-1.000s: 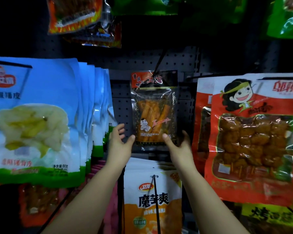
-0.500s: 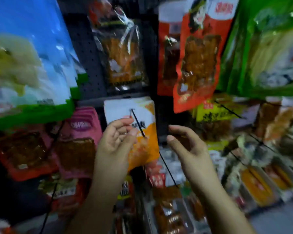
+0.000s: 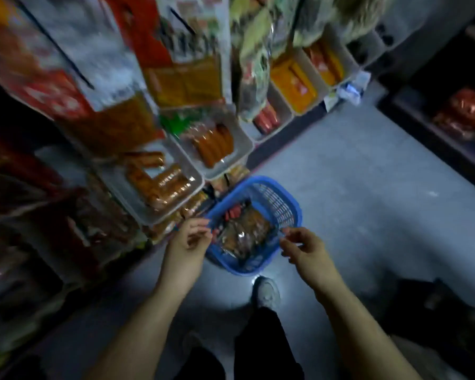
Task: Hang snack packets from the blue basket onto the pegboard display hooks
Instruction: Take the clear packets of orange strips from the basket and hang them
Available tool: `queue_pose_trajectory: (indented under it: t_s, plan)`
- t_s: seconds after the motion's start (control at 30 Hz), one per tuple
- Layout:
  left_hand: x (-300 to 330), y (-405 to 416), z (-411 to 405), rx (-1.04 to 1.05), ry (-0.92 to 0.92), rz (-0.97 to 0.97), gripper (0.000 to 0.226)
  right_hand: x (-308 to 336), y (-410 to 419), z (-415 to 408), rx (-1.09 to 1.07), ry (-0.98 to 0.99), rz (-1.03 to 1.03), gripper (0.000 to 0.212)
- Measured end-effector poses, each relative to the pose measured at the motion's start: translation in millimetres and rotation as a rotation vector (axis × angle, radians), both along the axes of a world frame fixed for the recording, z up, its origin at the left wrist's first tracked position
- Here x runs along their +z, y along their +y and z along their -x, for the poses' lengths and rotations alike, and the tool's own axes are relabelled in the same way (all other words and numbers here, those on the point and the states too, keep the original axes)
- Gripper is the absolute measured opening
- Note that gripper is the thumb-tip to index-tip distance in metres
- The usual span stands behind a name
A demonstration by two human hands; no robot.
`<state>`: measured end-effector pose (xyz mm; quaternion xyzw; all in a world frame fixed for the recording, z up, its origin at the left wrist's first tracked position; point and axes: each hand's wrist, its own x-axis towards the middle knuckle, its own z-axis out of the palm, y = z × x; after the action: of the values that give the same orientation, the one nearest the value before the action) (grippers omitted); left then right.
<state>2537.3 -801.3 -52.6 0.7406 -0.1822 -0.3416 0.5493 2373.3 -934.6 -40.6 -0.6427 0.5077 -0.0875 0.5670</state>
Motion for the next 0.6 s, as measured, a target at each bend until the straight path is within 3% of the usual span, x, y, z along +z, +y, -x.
queue_pose_trajectory:
  t_s: [0.17, 0.33, 0.5, 0.6]
  plan:
    - [-187, -53, 24, 0.093, 0.130, -0.200, 0.023, -168, -61, 27, 0.078, 0.282, -0.114, 0.008]
    - [-372, -114, 40, 0.100, 0.239, -0.350, 0.018, -346, -129, 18, 0.410, 0.498, 0.001, 0.023]
    - [-504, -166, 29, 0.012, 0.283, -0.405, 0.016, -491, -191, -13, 0.565, 0.655, 0.071, 0.038]
    - [-555, -193, 8, 0.117, 0.268, -0.400, 0.025, -547, -219, -39, 0.589, 0.670, 0.105, 0.046]
